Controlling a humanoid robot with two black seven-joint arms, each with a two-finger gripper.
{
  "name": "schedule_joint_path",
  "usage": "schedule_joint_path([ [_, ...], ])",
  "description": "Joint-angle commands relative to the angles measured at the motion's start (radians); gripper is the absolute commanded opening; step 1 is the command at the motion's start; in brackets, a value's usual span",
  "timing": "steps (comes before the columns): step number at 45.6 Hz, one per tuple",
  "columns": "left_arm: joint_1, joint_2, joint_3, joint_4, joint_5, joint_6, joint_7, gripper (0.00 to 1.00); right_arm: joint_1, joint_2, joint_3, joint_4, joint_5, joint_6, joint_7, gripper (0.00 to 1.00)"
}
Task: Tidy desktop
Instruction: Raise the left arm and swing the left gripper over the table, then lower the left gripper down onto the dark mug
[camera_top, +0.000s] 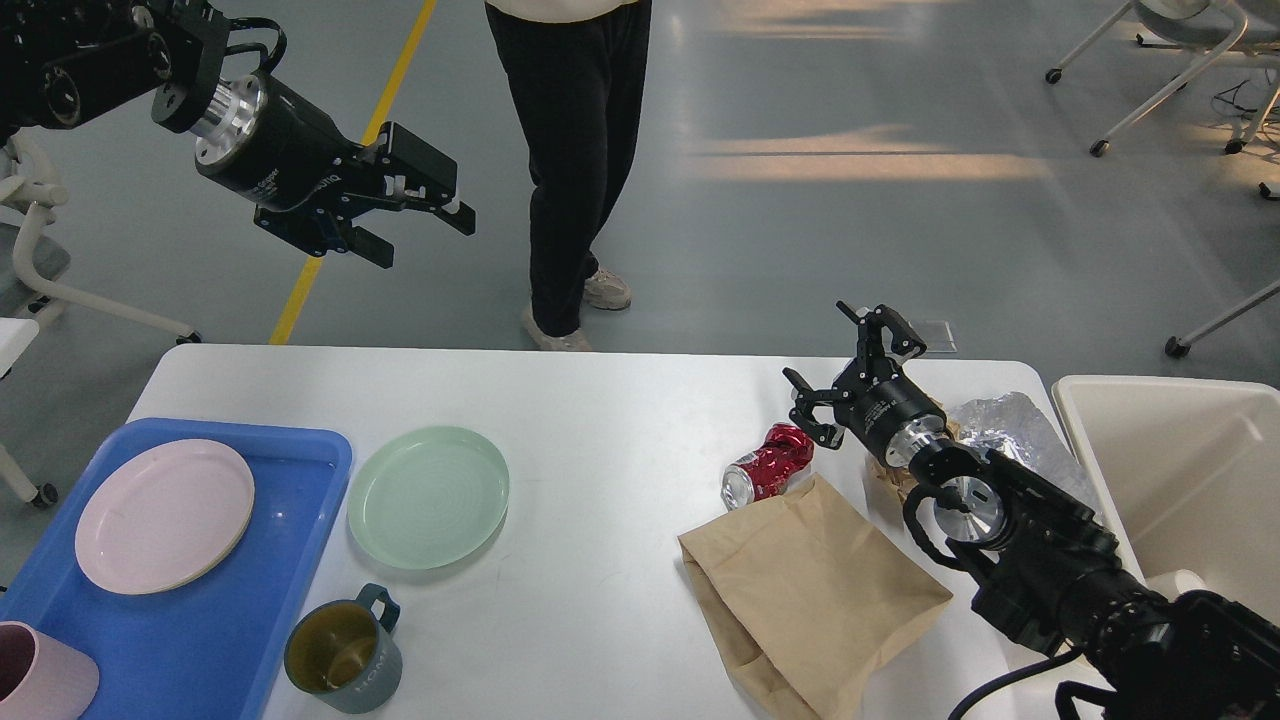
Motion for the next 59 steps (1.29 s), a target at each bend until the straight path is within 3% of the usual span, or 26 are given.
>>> schedule_joint_path([
  [1, 0.004, -0.018, -0.008, 0.000, 0.000, 0.000, -0.001, 0.96, 0.001, 0.000, 0.000, 0.000, 0.000, -0.001, 0.000, 1.00],
  [19, 0.075, -0.071, -0.037, 0.000, -0.011, 0.000, -0.005, 0.96, 0.001, 0.000, 0.000, 0.000, 0.000, -0.001, 0.000, 1.00],
  [34, 0.305, -0.071, -0.225, 0.009, -0.002, 0.000, -0.001, 0.96, -0.001, 0.000, 0.000, 0.000, 0.000, -0.001, -0.002, 1.00],
  [50, 0.334, -0.036, -0.115, -0.034, 0.044, 0.000, 0.017, 0.96, -0.001, 0.000, 0.000, 0.000, 0.000, -0.001, 0.000, 1.00],
  [59, 0.342, -0.002, -0.080, -0.085, 0.057, 0.000, 0.097, 0.96, 0.001, 0.000, 0.000, 0.000, 0.000, -0.001, 0.000, 1.00],
])
